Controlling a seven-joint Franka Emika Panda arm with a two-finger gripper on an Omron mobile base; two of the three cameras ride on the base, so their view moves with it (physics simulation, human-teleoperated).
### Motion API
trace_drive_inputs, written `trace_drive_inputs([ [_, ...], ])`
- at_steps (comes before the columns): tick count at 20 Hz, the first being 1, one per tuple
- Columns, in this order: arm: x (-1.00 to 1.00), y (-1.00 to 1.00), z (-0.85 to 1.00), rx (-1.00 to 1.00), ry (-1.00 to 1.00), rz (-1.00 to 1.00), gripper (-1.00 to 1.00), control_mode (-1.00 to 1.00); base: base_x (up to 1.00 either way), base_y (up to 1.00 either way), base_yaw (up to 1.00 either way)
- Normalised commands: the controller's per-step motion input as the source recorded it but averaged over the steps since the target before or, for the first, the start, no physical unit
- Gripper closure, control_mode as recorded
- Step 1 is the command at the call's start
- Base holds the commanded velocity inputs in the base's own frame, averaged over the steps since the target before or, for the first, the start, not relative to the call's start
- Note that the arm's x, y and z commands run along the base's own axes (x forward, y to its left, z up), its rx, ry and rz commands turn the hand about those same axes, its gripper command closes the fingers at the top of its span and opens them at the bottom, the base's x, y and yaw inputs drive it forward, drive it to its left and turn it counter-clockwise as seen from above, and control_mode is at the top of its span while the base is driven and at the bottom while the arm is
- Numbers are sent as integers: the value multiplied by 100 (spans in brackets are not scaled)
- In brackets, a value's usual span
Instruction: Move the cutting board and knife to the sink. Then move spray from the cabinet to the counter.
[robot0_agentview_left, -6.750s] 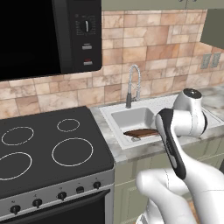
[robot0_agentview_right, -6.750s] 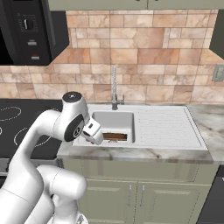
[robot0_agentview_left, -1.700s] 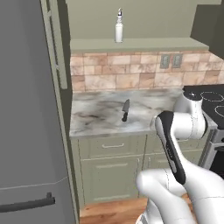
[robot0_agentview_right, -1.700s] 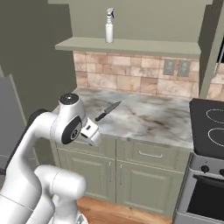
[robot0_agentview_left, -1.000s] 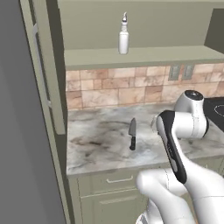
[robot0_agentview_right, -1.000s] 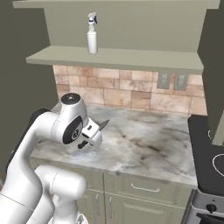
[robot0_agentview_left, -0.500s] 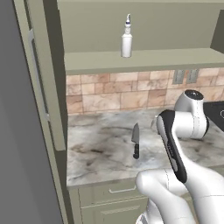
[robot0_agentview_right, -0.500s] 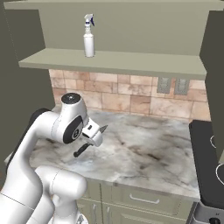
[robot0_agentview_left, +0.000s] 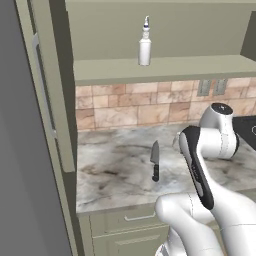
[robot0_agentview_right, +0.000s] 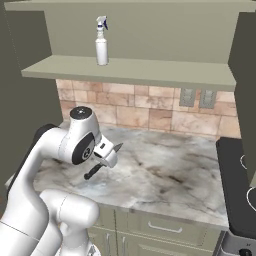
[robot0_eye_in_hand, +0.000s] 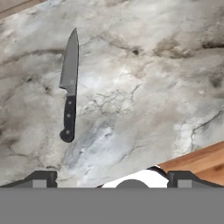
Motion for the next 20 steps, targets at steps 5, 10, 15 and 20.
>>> trace_drive_inputs([
  [5,0,0,0,0,0,0,-100,100,0,0,0],
  [10,0,0,0,0,0,0,-100,100,2,7,0],
  [15,27,20,-29,-10,0,-2,-100,-100,0,0,0],
  [20,46,29,-34,-14,0,-1,-100,-100,0,0,0],
])
